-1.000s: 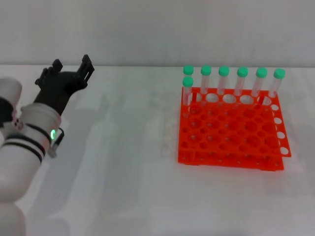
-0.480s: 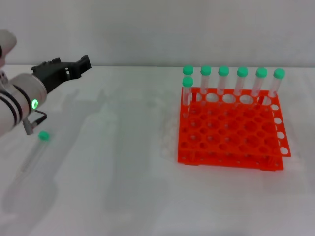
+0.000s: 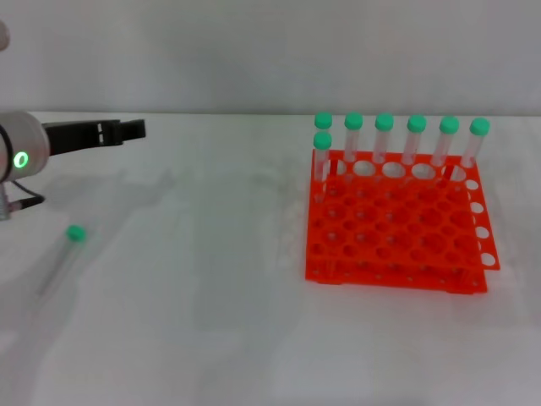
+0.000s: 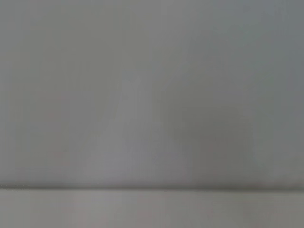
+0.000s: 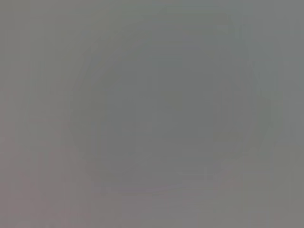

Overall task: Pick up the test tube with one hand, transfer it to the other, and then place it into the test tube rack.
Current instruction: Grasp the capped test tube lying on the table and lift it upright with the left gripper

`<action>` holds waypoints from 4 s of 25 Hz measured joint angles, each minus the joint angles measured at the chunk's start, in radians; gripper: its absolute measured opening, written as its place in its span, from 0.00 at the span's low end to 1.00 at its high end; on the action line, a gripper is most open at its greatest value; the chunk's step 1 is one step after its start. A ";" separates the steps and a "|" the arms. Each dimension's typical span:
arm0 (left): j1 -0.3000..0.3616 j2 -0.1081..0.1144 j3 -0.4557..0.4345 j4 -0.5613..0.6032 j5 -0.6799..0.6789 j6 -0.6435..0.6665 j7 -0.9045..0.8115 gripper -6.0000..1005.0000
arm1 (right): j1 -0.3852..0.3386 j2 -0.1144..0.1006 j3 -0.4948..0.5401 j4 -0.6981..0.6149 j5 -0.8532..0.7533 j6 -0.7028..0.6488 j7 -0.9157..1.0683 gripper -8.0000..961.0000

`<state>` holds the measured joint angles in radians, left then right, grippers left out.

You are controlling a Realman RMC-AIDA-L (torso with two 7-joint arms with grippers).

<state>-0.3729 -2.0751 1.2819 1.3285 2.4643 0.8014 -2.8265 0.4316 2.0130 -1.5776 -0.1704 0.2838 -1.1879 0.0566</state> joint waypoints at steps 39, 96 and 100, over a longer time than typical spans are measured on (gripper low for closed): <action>0.016 -0.002 -0.105 0.063 0.276 0.485 -0.045 0.76 | 0.023 0.001 -0.001 -0.003 -0.002 0.023 0.000 0.91; -0.002 0.002 -0.159 -0.049 0.300 0.516 -0.049 0.55 | 0.024 0.003 -0.001 0.000 -0.003 0.016 0.000 0.91; -0.008 0.003 -0.169 -0.046 0.299 0.538 -0.046 0.46 | 0.023 0.004 -0.001 -0.003 -0.003 0.014 0.000 0.91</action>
<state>-0.3812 -2.0723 1.1130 1.2822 2.7631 1.3399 -2.8724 0.4542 2.0167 -1.5785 -0.1735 0.2812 -1.1734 0.0568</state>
